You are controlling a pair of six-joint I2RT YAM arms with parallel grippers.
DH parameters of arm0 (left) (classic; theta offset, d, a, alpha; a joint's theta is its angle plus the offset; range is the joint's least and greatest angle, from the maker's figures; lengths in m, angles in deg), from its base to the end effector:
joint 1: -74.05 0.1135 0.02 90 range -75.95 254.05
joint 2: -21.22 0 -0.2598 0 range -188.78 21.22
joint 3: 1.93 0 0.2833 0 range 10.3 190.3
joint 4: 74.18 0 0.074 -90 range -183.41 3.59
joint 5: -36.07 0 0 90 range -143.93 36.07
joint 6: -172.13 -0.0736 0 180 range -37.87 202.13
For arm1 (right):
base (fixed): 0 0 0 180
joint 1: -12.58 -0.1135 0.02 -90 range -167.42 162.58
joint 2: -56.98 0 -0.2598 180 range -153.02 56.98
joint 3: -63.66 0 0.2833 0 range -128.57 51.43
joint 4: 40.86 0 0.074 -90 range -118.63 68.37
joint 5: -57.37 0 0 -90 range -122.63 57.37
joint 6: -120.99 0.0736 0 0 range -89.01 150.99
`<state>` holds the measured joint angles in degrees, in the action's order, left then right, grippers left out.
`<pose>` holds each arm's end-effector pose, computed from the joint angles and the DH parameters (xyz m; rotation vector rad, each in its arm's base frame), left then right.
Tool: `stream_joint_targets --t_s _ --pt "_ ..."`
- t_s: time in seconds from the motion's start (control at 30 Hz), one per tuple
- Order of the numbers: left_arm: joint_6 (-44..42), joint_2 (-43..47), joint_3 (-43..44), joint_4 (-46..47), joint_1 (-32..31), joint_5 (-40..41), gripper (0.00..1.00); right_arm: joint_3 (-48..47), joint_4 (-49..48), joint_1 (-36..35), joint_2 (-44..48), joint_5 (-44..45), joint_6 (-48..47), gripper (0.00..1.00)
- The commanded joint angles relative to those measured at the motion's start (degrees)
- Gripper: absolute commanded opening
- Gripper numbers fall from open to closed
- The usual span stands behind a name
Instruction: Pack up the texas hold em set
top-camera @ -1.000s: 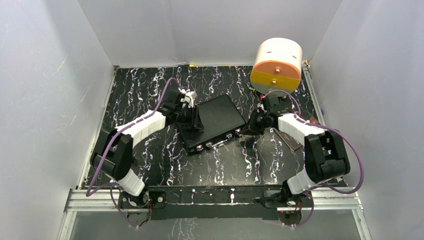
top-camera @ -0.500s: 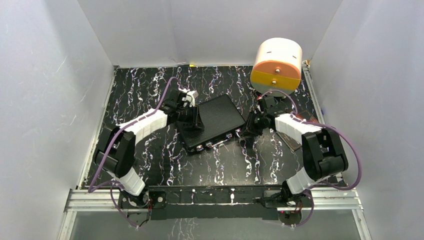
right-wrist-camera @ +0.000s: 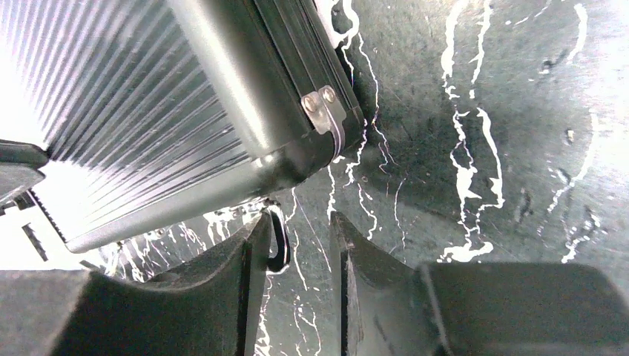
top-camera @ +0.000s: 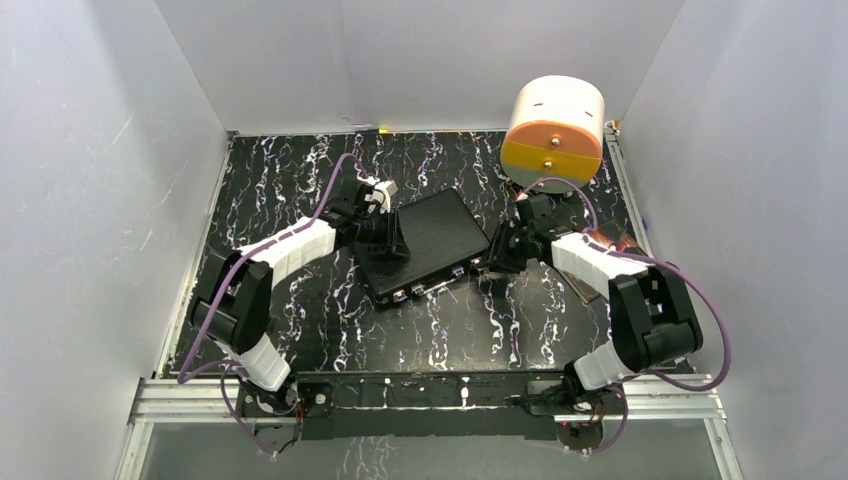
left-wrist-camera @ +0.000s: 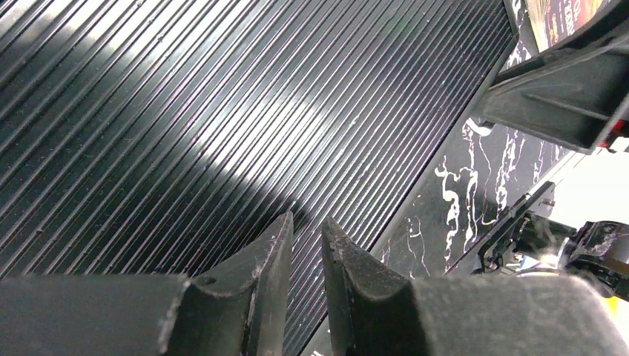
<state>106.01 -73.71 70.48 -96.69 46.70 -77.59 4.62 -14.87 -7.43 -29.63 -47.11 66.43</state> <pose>0.3452 -0.2118 0.1638 0.2871 2.4476 -0.9030 0.3151 0.1343 0.1249 0.2420 2.5987 0.6926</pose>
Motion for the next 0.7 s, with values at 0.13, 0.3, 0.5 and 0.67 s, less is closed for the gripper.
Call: stream_joint_targets --t_s 0.13,0.3,0.5,0.67 --pt "-2.1 -5.0 -3.8 -9.6 -0.8 4.5 0.22 -4.5 4.8 0.2 8.6 5.4 -2.7 0.43" --pt "-2.2 -5.3 -3.4 -9.5 -0.8 4.1 0.22 -4.2 7.1 0.2 5.0 2.8 -4.5 0.32" --pt "-2.1 -5.6 -3.6 -9.4 -0.9 4.0 0.22 -3.3 5.0 0.1 2.5 -0.8 -4.6 0.22" --pt "-2.1 -5.7 -3.8 -9.4 -0.8 3.9 0.22 -2.9 4.0 0.0 1.0 -1.5 -4.5 0.18"
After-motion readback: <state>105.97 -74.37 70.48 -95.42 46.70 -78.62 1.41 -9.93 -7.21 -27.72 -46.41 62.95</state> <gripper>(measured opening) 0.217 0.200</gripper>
